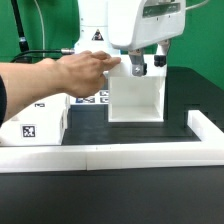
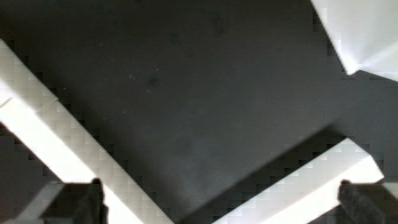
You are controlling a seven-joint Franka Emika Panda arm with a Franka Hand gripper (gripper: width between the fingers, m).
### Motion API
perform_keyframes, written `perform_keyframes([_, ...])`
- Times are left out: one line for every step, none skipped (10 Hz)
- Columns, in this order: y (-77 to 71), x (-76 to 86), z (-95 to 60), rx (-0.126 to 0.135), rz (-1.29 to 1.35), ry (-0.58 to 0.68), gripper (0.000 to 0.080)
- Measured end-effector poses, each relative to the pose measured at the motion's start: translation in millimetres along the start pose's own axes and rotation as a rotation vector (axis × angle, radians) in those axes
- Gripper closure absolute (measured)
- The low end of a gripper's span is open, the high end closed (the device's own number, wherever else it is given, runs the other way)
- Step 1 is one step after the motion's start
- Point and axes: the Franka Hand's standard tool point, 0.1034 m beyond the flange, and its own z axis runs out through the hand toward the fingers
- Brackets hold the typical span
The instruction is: Assemble drawer
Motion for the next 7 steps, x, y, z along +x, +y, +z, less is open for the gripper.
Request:
perform_keyframes([0.0,0.0,0.0,0.0,0.0,0.0,0.015])
perform_keyframes([0.0,0.0,0.0,0.0,0.0,0.0,0.015])
perform_keyframes([0.0,0.0,0.0,0.0,0.0,0.0,0.015])
perform_keyframes([0.0,0.0,0.0,0.0,0.0,0.0,0.015])
perform_keyframes([0.0,0.0,0.0,0.0,0.0,0.0,0.015])
perform_keyframes([0.0,0.0,0.0,0.0,0.0,0.0,0.015])
perform_keyframes([0.0,0.0,0.0,0.0,0.0,0.0,0.015])
